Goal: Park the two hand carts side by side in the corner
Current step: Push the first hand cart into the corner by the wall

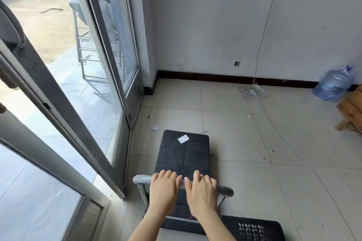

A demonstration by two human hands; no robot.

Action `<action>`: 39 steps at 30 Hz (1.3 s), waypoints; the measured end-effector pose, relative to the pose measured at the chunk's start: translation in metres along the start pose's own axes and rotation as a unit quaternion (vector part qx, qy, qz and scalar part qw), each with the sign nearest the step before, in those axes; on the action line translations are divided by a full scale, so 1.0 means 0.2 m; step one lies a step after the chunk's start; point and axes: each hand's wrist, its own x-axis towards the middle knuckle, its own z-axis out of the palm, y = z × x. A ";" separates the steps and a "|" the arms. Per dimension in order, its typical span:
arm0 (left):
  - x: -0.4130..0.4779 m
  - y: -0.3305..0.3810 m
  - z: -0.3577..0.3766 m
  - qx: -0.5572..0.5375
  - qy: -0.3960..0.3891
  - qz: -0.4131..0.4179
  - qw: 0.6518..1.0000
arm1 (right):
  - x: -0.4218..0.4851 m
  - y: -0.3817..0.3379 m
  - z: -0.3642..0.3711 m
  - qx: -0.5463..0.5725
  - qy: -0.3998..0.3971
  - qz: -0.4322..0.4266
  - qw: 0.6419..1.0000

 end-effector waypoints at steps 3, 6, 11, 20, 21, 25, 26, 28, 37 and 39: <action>0.18 -0.06 0.04 -0.020 -0.001 -0.001 1.000 | 0.19 -0.02 0.04 -0.010 0.026 -0.001 1.000; 0.38 -0.13 0.08 -0.027 0.024 0.000 0.999 | 0.38 -0.04 0.10 -0.024 0.048 -0.011 0.998; 0.74 -0.27 0.19 -0.033 0.025 0.006 0.999 | 0.73 -0.11 0.16 -0.032 0.068 -0.008 0.997; 1.41 -0.44 0.37 -0.019 0.031 0.012 0.999 | 1.42 -0.15 0.30 -0.002 0.089 0.013 0.996; 1.49 -0.46 0.39 -0.016 0.033 0.012 0.999 | 1.51 -0.14 0.32 0.006 0.094 0.013 0.995; 1.82 -0.49 0.50 -0.013 0.026 0.014 0.999 | 1.86 -0.11 0.39 0.015 0.112 0.007 0.994; 1.90 -0.50 0.52 -0.013 0.020 0.015 1.000 | 1.94 -0.09 0.40 0.014 0.114 0.003 0.993; 2.06 -0.52 0.58 -0.007 0.028 0.018 0.999 | 2.12 -0.07 0.43 0.008 0.111 -0.009 0.994; 2.75 -0.62 0.66 -0.037 0.024 -0.016 0.999 | 2.82 -0.04 0.54 -0.010 0.082 -0.031 0.996; 2.89 -0.66 0.70 -0.039 0.021 -0.015 0.999 | 2.97 -0.05 0.57 -0.013 0.093 -0.028 0.995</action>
